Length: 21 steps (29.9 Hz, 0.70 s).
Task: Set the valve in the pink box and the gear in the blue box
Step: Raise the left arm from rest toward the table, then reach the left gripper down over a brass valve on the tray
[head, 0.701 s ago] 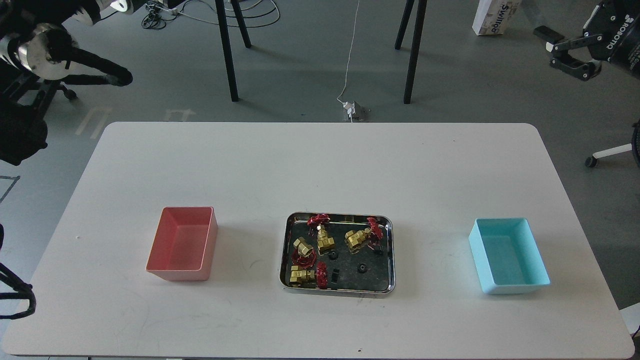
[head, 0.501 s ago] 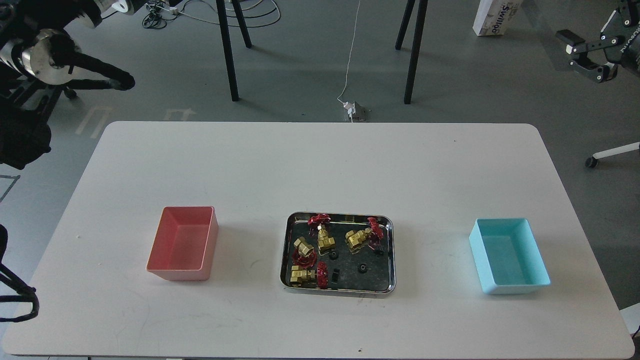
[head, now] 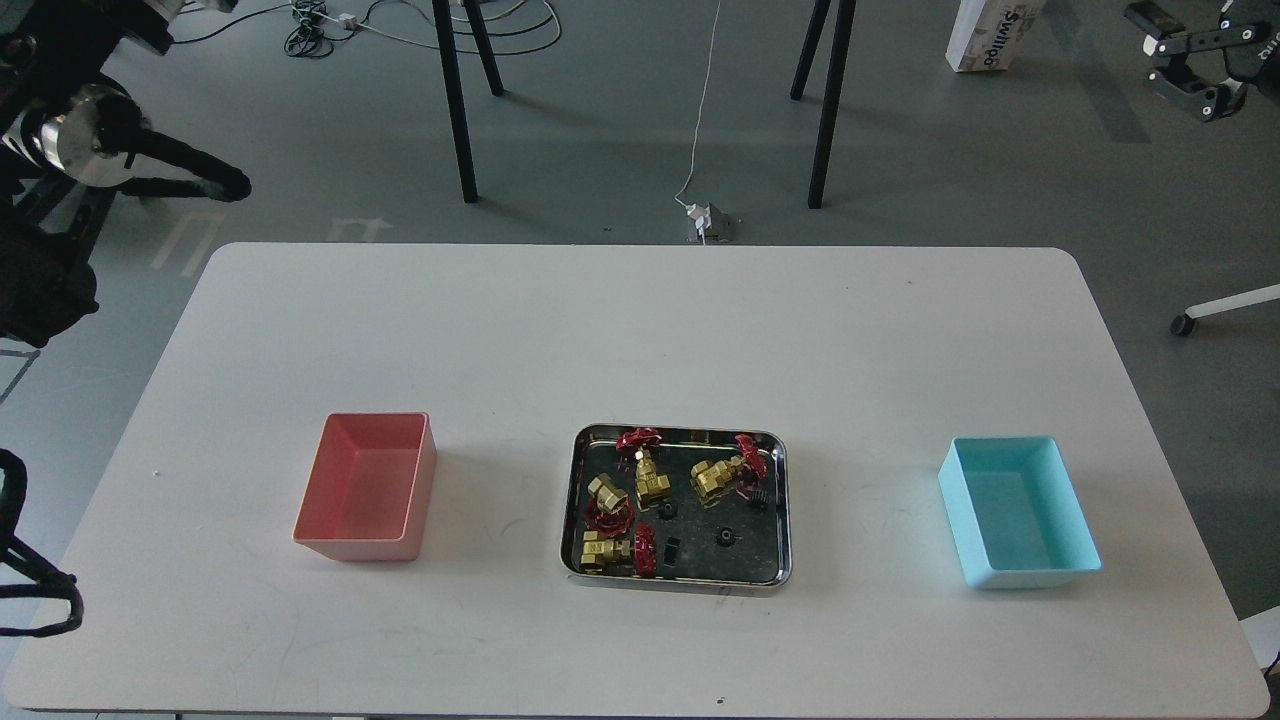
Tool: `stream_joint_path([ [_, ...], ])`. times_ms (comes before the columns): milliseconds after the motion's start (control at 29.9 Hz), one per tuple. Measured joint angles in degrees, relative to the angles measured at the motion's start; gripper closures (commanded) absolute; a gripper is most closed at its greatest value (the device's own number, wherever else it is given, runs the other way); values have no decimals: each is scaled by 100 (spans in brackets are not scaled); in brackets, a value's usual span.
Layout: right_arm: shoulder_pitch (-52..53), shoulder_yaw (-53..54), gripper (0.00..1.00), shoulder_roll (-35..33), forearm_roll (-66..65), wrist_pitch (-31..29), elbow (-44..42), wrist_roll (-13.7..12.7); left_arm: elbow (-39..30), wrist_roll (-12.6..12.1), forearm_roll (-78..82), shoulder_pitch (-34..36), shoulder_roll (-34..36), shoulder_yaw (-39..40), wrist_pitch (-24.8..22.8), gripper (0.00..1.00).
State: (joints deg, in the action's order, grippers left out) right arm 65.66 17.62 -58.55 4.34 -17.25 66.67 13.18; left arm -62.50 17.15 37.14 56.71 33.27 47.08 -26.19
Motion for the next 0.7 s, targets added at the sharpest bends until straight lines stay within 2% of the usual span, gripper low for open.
stream_joint_path([
  [100, 76, 13, 1, -6, 0, -20, -1, -21, -947, -65, 611, -81, 423, -257, -45, 1],
  [234, 141, 22, 1, -75, 2, -25, 16, -31, -1981, -524, 1762, -186, 616, -540, 430, 8],
  [301, 205, 22, 1, -90, 4, -7, 20, -34, -2356, -628, 2762, -245, 572, -676, 652, 8],
  [434, 408, 16, 1, -122, 1, 42, 21, -92, -2666, -658, 5107, -396, 188, -1042, 1524, 8],
  [501, 539, -1, 1, -162, -7, 51, 23, -144, -2698, -666, 6365, -420, -49, -1346, 1800, 6],
  [601, 697, -36, 1, -215, -25, 55, 23, -171, -2717, -687, 7987, -423, -199, -1882, 1897, 5],
  [701, 745, -48, 1, -232, -99, 53, 16, -175, -2725, -703, 8655, -397, -246, -2508, 1890, 2],
])
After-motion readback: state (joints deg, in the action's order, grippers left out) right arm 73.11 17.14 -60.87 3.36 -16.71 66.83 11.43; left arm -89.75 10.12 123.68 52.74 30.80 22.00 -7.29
